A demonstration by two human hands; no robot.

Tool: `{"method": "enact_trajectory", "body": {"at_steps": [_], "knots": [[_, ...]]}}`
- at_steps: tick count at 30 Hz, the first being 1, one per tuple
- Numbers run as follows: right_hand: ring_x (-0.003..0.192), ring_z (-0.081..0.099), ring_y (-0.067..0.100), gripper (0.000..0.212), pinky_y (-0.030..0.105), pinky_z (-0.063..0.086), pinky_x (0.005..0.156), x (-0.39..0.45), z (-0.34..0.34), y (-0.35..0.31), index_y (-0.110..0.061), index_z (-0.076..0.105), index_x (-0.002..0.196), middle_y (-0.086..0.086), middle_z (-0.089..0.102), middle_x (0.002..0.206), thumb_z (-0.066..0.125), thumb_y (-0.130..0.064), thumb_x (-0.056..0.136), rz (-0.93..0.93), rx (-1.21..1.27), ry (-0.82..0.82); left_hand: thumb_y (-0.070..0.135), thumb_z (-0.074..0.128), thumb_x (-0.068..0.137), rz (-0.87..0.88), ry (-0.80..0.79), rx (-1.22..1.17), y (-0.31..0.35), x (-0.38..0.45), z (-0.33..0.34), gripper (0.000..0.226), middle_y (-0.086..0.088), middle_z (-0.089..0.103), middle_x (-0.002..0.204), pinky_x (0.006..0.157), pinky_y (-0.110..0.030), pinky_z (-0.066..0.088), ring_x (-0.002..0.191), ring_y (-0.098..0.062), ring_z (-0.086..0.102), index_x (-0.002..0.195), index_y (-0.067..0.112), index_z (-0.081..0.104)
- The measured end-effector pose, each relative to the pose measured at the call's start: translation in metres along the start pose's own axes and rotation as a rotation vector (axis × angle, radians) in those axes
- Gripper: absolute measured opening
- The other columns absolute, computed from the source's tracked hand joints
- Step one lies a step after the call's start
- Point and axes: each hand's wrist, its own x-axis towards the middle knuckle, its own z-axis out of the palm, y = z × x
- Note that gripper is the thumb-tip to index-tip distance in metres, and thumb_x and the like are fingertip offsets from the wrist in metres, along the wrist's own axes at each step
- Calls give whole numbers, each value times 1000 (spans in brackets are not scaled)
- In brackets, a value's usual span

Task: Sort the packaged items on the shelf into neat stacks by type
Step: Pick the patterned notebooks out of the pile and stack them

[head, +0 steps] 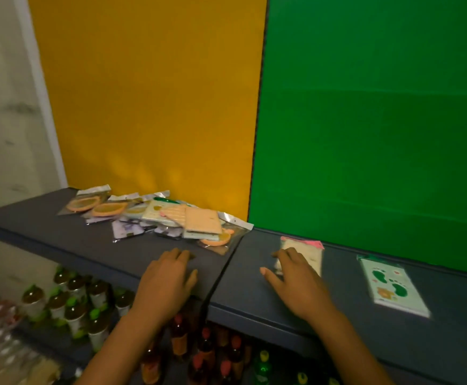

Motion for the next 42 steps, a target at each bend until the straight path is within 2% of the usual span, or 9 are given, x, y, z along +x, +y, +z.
{"method": "enact_trajectory", "body": {"at_steps": [9, 13, 21, 25, 29, 33, 37, 40, 42], "knots": [[120, 46, 17, 49, 33, 46, 91, 53, 35, -68, -25, 43, 133, -2, 47, 131, 38, -57, 96, -73, 16, -35, 42, 49, 93, -121, 76, -64, -77, 8, -15, 32, 6, 57, 118, 87, -32, 49, 110, -14, 55, 121, 27, 54], [119, 47, 16, 46, 33, 47, 94, 85, 50, -67, -26, 44, 132, -3, 47, 133, 42, -54, 95, -97, 46, -38, 41, 49, 94, -146, 67, -114, -87, 32, -6, 33, 8, 56, 121, 88, -30, 49, 111, -12, 54, 124, 28, 52], [114, 48, 16, 43, 34, 46, 88, 153, 75, -55, -27, 49, 127, -4, 49, 125, 47, -54, 94, -72, 99, -39, 44, 51, 92, -167, 55, -189, -90, 111, 23, 34, 6, 59, 118, 82, -30, 52, 102, -11, 57, 123, 29, 52], [110, 49, 16, 44, 32, 45, 84, 186, 83, -41, -23, 48, 129, -1, 49, 125, 46, -51, 95, -49, 80, -35, 50, 52, 89, -262, -19, -212, -84, 159, 44, 45, -1, 60, 119, 86, -37, 53, 102, -17, 59, 126, 25, 49], [108, 50, 17, 46, 35, 48, 85, 212, 95, -24, -24, 46, 129, -1, 49, 124, 46, -55, 94, -13, 71, -65, 68, 47, 84, -358, -189, -92, -75, 191, 69, 70, -11, 52, 124, 87, -39, 47, 110, -28, 56, 129, 15, 39], [101, 50, 15, 43, 34, 48, 81, 231, 106, -14, -24, 47, 125, -2, 49, 120, 47, -54, 93, 15, 56, -68, 72, 51, 79, -426, -254, -97, -82, 209, 88, 92, -14, 56, 127, 90, -38, 49, 112, -27, 58, 141, 11, 23], [100, 50, 15, 42, 31, 46, 79, 238, 114, -14, -23, 47, 125, -1, 49, 121, 46, -52, 94, 37, 50, -78, 62, 60, 79, -455, -241, -210, -96, 214, 86, 75, -10, 59, 122, 86, -36, 51, 106, -25, 60, 132, 16, 34], [99, 51, 15, 42, 32, 46, 78, 239, 118, -16, -23, 47, 124, -1, 49, 120, 46, -53, 94, 33, 74, -91, 51, 66, 81, -487, -266, -336, -109, 217, 75, 61, -5, 61, 110, 76, -34, 56, 84, -18, 66, 127, 19, 42], [95, 51, 15, 39, 33, 47, 77, 242, 118, -19, -24, 49, 120, -1, 50, 116, 46, -53, 94, 26, 79, -82, 51, 68, 80, -488, -282, -358, -120, 218, 69, 60, -4, 62, 110, 78, -36, 57, 81, -18, 66, 127, 20, 46]]}}
